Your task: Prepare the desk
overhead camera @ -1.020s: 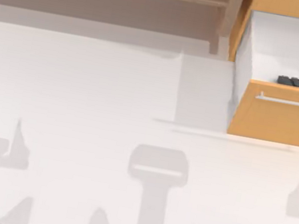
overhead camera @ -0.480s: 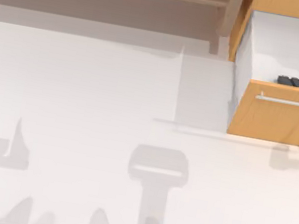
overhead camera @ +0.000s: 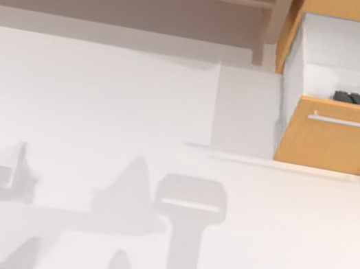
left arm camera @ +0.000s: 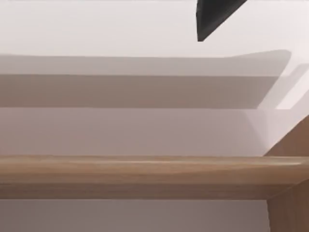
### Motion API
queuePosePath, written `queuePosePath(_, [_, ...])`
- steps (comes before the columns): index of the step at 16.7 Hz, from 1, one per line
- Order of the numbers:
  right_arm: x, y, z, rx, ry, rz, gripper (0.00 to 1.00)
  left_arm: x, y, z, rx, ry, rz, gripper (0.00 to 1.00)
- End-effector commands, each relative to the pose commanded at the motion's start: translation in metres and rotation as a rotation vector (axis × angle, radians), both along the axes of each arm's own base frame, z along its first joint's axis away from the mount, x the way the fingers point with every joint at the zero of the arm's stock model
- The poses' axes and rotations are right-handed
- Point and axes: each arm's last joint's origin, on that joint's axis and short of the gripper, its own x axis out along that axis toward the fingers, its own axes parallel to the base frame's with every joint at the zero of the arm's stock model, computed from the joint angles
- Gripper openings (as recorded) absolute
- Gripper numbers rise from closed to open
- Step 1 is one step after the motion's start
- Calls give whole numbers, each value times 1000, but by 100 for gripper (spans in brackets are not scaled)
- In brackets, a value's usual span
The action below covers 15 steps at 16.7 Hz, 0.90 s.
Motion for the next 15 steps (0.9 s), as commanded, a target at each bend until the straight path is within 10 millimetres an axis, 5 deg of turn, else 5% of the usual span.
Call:
queuePosePath(3, [66,14,-19,-42,192,3,100,0,0,0,0,0,0,100])
queuePosePath(8, [156,26,-95,-140,493,16,100,0,0,0,0,0,0,100])
queuePosePath(15, [215,21,-217,-261,813,62,100,0,0,0,0,0,0,100])
